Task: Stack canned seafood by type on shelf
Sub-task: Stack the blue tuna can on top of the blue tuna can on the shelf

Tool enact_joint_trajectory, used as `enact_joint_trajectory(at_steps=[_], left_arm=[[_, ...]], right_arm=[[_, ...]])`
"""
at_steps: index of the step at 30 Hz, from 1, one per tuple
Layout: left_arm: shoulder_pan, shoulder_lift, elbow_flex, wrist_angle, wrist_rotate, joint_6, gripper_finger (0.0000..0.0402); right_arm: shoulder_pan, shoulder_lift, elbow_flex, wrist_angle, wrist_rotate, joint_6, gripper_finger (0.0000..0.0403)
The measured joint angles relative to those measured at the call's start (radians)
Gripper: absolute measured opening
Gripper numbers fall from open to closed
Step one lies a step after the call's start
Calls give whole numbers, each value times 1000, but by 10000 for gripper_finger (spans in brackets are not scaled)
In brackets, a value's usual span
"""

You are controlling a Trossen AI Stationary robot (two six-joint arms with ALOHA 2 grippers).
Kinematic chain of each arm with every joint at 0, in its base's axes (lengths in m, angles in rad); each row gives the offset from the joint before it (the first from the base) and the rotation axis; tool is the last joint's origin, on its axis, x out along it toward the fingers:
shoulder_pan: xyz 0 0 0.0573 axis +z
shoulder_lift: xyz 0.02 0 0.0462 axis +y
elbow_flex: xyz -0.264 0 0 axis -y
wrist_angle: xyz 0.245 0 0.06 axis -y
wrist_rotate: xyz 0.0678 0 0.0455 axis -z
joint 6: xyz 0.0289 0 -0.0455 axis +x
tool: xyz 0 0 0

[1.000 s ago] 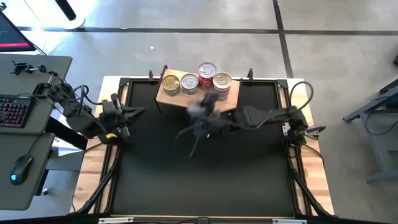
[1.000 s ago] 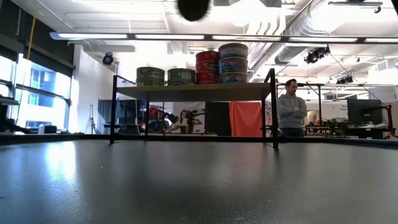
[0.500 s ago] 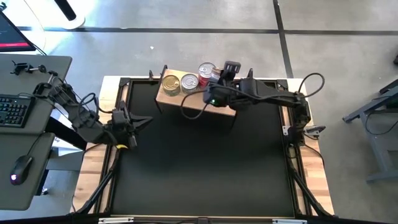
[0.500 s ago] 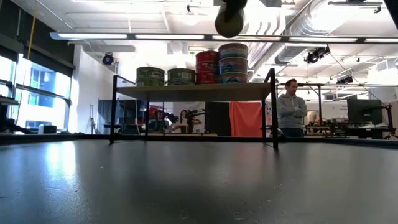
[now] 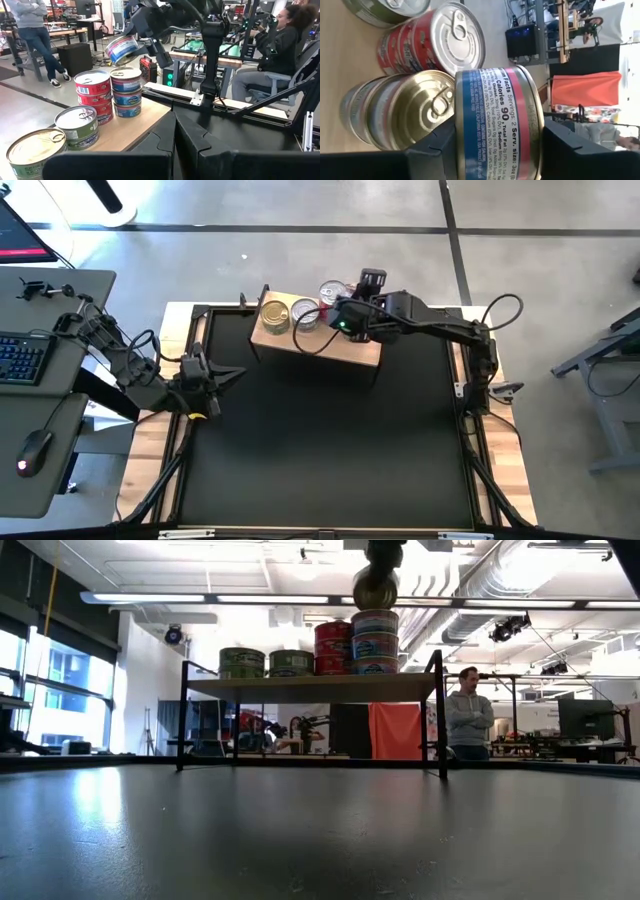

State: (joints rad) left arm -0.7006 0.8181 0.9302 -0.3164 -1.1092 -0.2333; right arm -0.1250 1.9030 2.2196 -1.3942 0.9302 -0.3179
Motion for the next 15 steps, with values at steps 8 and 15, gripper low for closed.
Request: enact_joint_trajectory(at_steps=[8,15], left_arm=[[0,0,0,-2,0,0,0],[0,0,0,-2,5,0,0]], right_arm=[[-25,4,-89,28,16,-7,181],[-12,2,-126,65,53,-5,181]])
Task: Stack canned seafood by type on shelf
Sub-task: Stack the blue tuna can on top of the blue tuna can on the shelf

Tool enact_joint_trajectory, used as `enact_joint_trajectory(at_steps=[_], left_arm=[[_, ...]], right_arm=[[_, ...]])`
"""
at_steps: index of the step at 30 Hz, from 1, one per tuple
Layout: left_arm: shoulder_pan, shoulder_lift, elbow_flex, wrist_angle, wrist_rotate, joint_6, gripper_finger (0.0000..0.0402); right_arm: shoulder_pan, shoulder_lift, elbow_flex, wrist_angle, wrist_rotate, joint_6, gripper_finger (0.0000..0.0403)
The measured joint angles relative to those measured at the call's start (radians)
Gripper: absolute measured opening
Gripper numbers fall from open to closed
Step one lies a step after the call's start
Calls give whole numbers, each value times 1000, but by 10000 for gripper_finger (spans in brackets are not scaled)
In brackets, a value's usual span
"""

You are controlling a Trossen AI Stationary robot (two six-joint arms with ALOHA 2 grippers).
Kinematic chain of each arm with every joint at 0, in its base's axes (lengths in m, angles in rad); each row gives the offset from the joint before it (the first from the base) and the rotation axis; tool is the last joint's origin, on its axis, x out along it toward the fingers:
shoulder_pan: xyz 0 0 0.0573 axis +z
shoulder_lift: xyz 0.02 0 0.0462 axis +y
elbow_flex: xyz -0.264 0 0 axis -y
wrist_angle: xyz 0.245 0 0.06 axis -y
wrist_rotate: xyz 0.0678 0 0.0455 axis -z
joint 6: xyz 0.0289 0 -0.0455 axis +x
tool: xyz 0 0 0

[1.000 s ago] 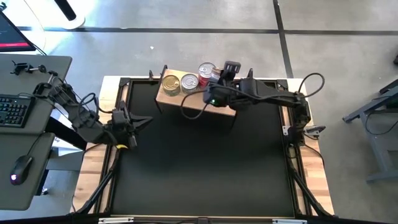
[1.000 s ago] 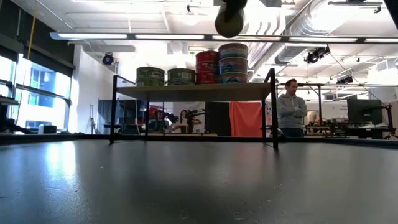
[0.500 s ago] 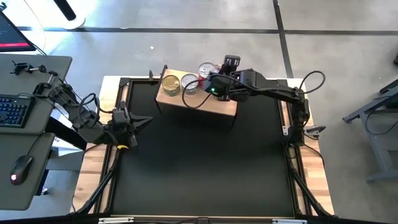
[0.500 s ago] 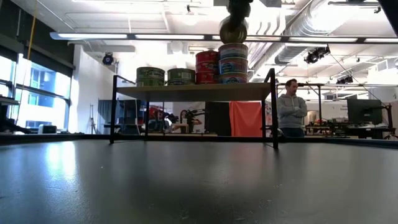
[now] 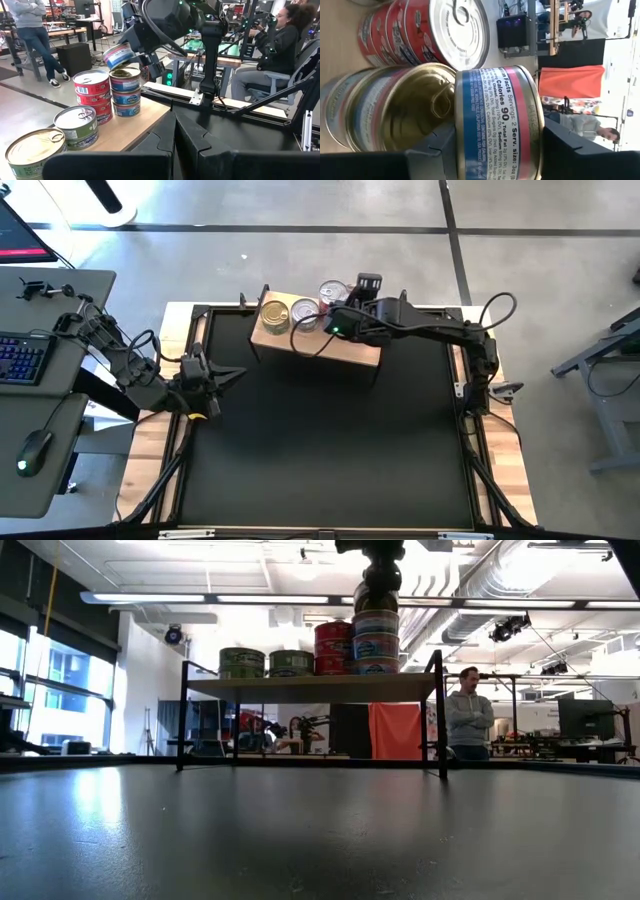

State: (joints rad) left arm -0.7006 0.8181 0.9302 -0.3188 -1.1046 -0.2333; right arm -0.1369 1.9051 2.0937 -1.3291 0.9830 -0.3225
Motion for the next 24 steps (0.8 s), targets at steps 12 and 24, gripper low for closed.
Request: enact_joint_trajectory(at_steps=[12,24], left_arm=[[0,0,0,-21,3,0,0],[0,0,0,-22,2,0,0]], right_arm=[[8,2,-2,13,-33,40,204],[6,2,-2,7,-44,55,206]])
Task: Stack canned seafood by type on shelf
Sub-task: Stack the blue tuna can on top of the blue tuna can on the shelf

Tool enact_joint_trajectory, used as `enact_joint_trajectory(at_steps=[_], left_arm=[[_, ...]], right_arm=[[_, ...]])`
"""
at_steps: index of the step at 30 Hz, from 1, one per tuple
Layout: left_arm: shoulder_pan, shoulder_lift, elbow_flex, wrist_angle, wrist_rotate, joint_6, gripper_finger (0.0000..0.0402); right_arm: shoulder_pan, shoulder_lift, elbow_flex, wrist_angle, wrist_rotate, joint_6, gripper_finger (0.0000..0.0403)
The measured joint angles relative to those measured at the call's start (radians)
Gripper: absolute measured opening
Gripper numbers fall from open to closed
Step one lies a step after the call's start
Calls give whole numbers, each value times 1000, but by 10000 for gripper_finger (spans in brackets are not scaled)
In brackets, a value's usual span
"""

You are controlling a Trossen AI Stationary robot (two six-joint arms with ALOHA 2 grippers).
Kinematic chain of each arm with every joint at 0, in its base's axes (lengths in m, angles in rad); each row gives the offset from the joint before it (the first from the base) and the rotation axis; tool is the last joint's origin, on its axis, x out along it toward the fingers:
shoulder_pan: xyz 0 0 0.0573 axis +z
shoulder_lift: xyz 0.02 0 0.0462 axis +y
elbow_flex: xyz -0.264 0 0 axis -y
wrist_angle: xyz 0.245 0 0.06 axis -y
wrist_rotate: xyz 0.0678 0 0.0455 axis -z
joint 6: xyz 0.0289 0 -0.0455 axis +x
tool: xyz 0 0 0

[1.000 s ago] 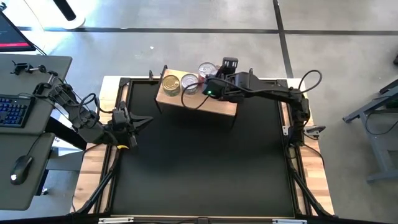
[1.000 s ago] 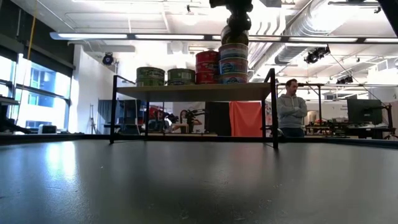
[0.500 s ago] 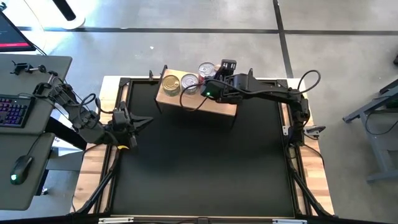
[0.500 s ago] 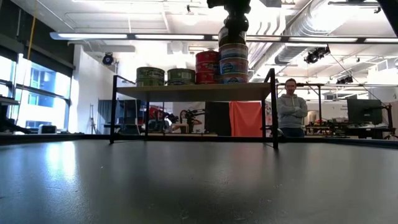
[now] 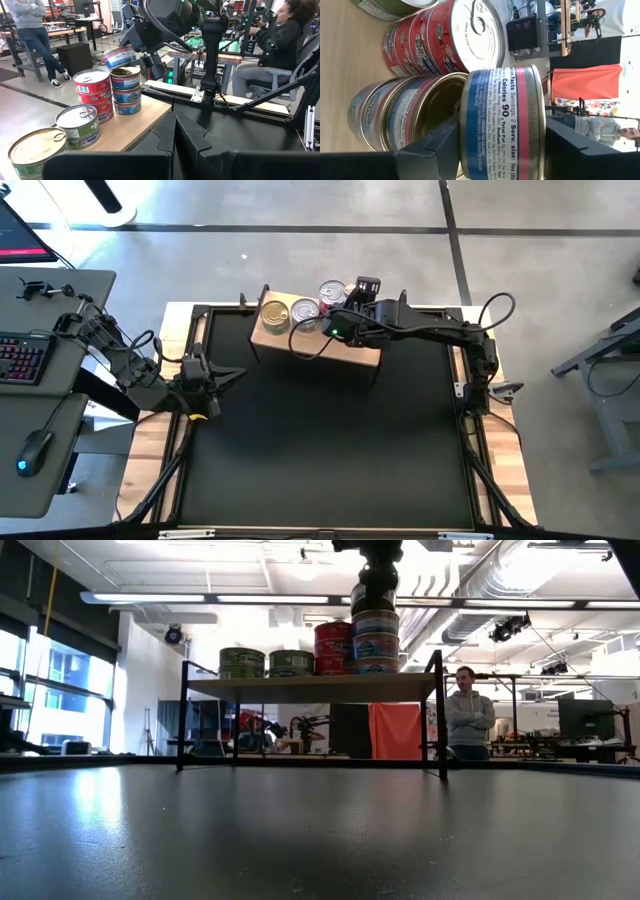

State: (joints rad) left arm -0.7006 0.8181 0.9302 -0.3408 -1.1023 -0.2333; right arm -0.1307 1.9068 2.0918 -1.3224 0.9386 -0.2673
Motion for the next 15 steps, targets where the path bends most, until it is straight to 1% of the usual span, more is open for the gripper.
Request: enact_joint_trajectory(at_steps=[8,15], left_arm=[[0,0,0,0,0,-1,0],[0,0,0,0,0,-1,0]], right_arm=[[1,0,0,-1,-15,5,213],[3,0,0,-3,-72,5,247]])
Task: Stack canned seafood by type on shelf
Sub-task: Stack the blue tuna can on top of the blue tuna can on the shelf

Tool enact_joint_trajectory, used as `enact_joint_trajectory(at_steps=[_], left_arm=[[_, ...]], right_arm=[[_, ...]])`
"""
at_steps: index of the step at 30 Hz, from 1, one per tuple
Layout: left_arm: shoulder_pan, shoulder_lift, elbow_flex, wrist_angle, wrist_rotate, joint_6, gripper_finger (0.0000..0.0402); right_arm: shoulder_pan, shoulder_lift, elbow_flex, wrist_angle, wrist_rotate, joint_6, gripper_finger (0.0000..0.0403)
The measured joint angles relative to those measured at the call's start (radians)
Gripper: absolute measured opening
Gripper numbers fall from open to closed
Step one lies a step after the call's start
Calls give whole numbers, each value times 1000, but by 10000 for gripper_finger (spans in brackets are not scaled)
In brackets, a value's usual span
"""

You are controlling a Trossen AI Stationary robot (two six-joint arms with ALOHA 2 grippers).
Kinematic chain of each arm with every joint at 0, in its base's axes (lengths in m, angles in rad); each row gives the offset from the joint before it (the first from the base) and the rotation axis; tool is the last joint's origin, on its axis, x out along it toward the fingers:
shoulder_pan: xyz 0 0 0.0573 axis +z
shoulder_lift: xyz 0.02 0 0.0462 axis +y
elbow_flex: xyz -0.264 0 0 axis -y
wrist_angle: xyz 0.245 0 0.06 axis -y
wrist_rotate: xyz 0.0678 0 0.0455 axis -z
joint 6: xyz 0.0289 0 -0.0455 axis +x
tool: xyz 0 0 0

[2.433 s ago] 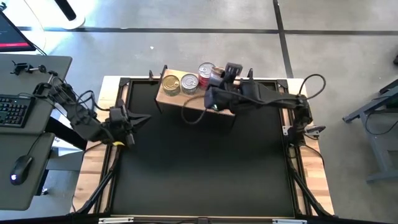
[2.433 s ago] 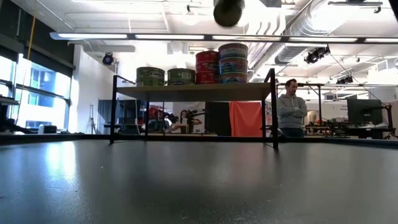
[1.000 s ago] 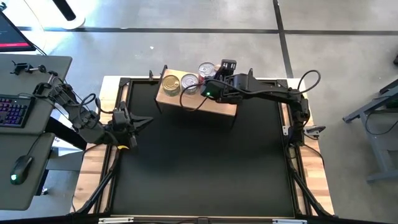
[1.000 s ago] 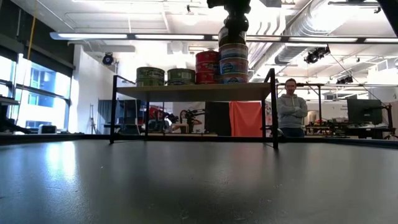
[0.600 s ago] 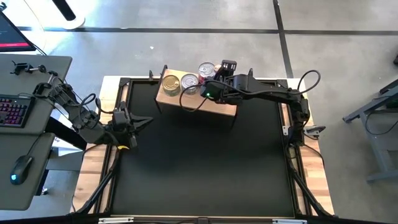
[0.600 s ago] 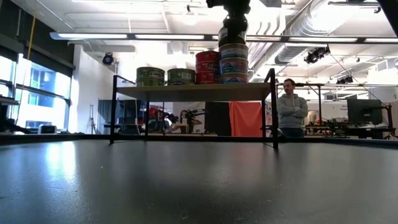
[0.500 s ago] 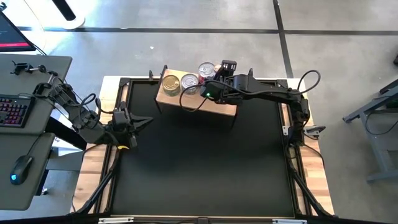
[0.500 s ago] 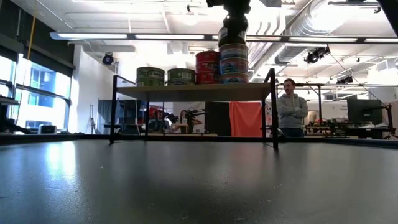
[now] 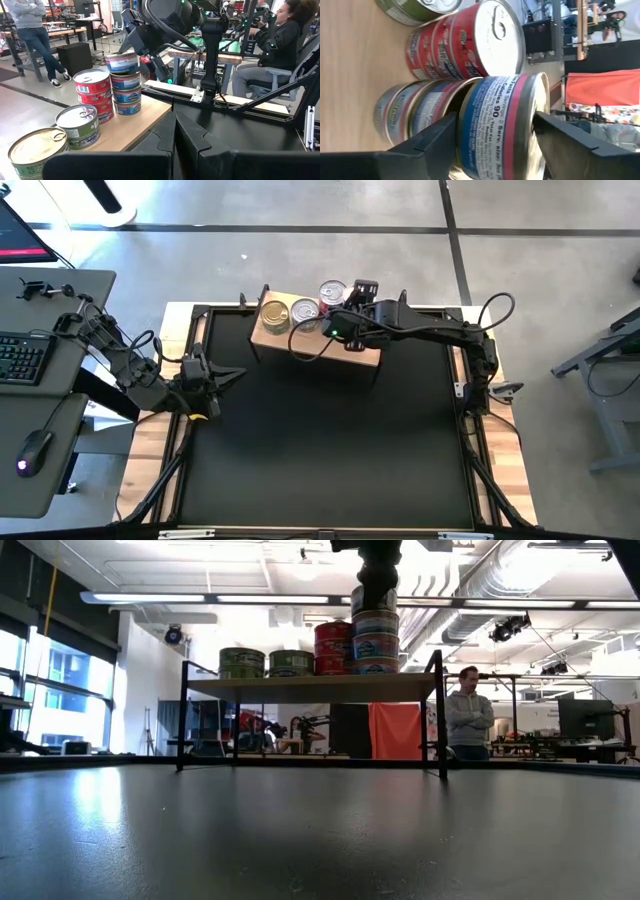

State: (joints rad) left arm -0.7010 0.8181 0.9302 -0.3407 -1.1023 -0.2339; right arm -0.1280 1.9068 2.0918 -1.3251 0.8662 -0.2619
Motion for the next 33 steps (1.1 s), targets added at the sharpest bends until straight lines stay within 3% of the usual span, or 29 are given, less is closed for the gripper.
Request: enact_joint_trajectory(at_steps=[9,21,33], left_arm=[[0,0,0,-6,0,0,0],[0,-1,0,-7,0,1,0],[0,-1,0,-6,-22,1,0]], right_arm=[[12,0,0,-15,-3,-1,281],[40,-4,1,-27,-3,-9,283],[40,-6,125,-47,-22,-8,283]])
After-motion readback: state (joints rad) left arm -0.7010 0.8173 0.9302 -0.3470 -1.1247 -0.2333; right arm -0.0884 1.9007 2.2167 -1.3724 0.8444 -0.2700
